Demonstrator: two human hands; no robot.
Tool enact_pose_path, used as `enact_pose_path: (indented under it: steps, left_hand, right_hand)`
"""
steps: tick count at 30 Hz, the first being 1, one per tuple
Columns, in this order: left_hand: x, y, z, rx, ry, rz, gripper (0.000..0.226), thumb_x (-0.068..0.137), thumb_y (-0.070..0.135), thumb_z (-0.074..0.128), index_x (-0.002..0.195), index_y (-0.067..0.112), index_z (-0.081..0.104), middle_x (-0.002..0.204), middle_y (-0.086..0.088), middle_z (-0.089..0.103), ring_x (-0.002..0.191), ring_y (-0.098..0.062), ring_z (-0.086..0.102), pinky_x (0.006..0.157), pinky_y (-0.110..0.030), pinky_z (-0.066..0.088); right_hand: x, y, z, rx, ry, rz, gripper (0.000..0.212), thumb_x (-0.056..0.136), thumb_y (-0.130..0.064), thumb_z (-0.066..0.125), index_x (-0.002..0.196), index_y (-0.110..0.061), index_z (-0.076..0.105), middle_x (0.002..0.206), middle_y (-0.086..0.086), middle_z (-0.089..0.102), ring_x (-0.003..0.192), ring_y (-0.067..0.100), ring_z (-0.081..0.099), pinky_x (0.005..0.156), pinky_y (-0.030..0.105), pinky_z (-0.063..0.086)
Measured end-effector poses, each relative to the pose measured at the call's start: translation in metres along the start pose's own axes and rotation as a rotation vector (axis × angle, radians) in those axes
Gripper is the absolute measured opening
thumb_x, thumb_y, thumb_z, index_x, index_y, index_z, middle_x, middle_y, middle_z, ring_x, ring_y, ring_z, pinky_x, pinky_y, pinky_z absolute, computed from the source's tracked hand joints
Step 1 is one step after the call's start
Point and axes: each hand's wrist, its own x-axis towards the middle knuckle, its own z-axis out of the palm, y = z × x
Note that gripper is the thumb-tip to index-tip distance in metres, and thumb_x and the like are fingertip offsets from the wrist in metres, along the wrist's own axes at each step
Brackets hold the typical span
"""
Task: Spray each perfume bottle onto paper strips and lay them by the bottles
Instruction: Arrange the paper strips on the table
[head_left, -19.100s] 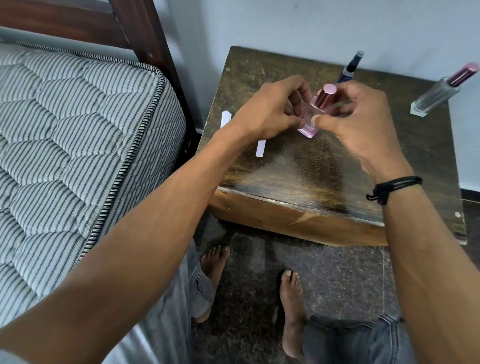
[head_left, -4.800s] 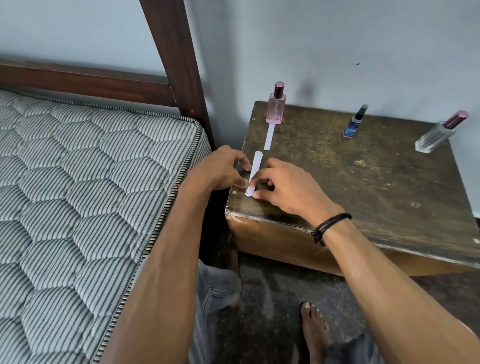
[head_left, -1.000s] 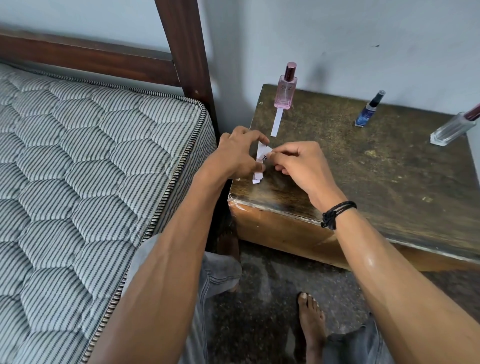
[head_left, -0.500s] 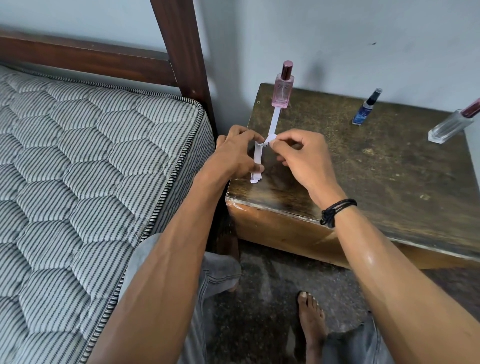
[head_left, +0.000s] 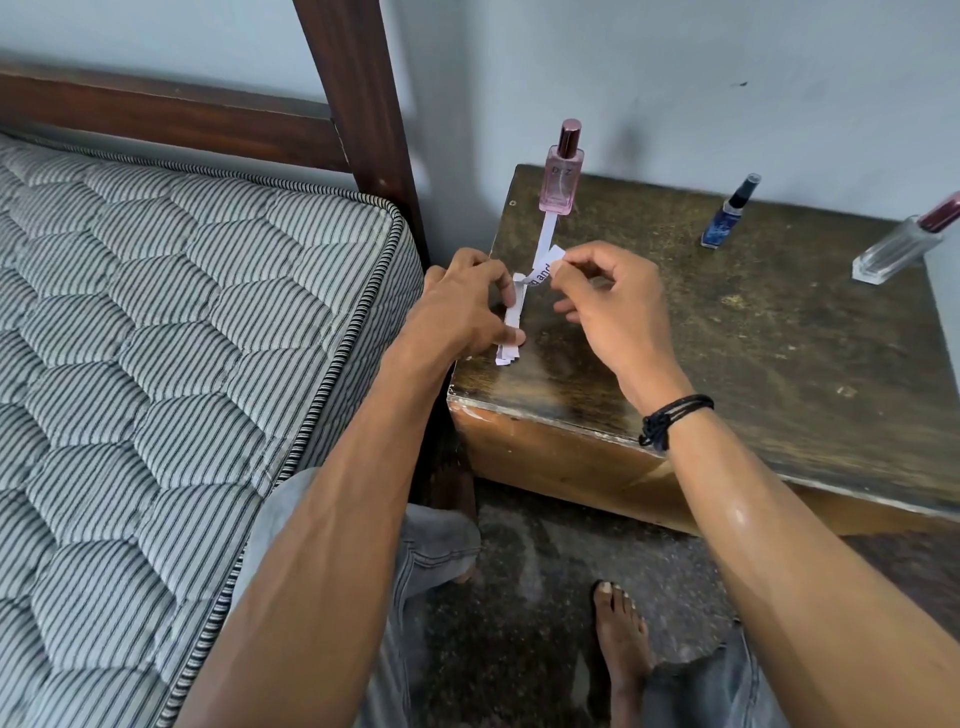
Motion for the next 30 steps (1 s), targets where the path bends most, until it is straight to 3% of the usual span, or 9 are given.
enact_pose_path:
  steps: [6,16,25,30]
  left_hand:
    - [-0.0027,0.0022,-0.0014,0.037,0.004,0.001,0.041,0.071,0.036,0.088,0.106,0.036,0.066,0.137,0.01,0.043,0.127,-0.025,0.038,0.105,-0.047,0.042]
    - [-0.0041,0.0038,-0.0012,0.043,0.011,-0.027,0.046,0.072,0.038,0.087,0.113,0.038,0.067,0.139,0.011,0.044,0.13,-0.024,0.037,0.105,-0.05,0.042]
    - [-0.0045,0.0043,-0.001,0.0,-0.021,-0.043,0.048,0.076,0.035,0.085,0.12,0.035,0.065,0.144,0.012,0.038,0.133,-0.023,0.031,0.108,-0.046,0.038]
    - [-0.0037,0.004,-0.0015,0.008,-0.029,-0.046,0.049,0.077,0.036,0.085,0.121,0.036,0.064,0.145,0.012,0.036,0.133,-0.024,0.03,0.108,-0.046,0.037]
  right_hand:
    - [0.0025,0.0021,-0.0017,0.011,0.018,0.016,0.008,0.098,-0.025,0.069,0.1,-0.022,0.077,0.093,-0.005,0.076,0.071,0.009,0.075,0.08,0.049,0.062]
    - [0.0014,0.0026,0.0023,0.02,0.032,-0.006,0.008,0.098,-0.025,0.067,0.099,-0.024,0.075,0.095,-0.007,0.076,0.07,0.01,0.075,0.077,0.05,0.062]
    - [0.0026,0.0031,0.0021,0.078,0.078,-0.003,0.008,0.101,-0.024,0.066,0.103,-0.021,0.073,0.102,-0.008,0.072,0.07,0.012,0.075,0.065,0.033,0.063]
    - [0.003,0.0047,0.0036,0.079,0.096,-0.012,0.01,0.101,-0.025,0.066,0.106,-0.02,0.073,0.108,-0.006,0.072,0.071,0.013,0.075,0.063,0.031,0.063]
